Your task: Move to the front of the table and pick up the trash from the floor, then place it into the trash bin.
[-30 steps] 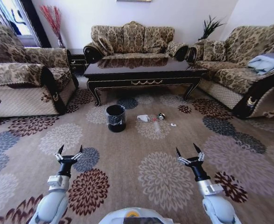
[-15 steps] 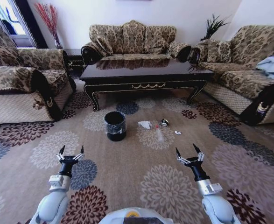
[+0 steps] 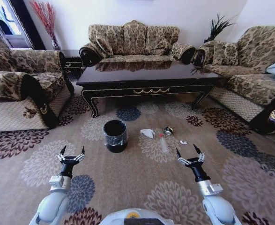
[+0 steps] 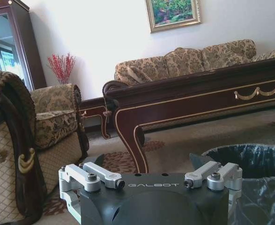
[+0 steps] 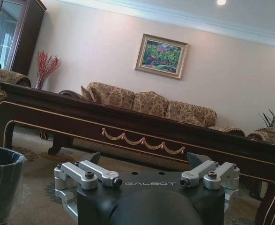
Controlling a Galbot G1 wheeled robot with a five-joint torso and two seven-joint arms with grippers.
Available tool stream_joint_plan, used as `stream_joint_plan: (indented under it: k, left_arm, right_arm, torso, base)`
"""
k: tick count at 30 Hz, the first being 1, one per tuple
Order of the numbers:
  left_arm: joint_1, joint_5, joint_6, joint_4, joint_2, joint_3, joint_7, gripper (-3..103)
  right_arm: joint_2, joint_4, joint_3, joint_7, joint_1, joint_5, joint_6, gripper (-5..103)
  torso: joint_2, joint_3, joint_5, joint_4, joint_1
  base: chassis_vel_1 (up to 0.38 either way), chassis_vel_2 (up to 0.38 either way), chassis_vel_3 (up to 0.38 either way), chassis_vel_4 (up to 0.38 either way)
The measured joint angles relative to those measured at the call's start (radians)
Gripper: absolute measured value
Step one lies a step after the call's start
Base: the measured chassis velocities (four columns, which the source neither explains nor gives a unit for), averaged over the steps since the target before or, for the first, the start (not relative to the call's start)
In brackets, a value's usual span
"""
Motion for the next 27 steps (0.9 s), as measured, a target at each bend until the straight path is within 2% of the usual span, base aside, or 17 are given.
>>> stream_joint_plan:
  k: [18,27]
  left_arm:
    - [-0.008,0.000,0.003,0.005,0.000,0.006,-0.002,100]
    - [-0.007,-0.010,0.020,-0.009,0.010,0.011,-0.006,100]
  right_arm:
    - [0.005,-0.003,-0.004,0.010,0.000,-0.011,-0.001,100]
    - [0.009,-0.004,-0.008,0.032,0.001,-0.018,0.000,100]
  torso:
    - [0.000,0.000,0.0002,0.0000,0.000]
    - [0.000,0.000,-0.0002,0.0001,0.000]
  base:
    - [-0.187,0.186,0.195,-0.183]
    - [-0.097,0.109,0.092,-0.110]
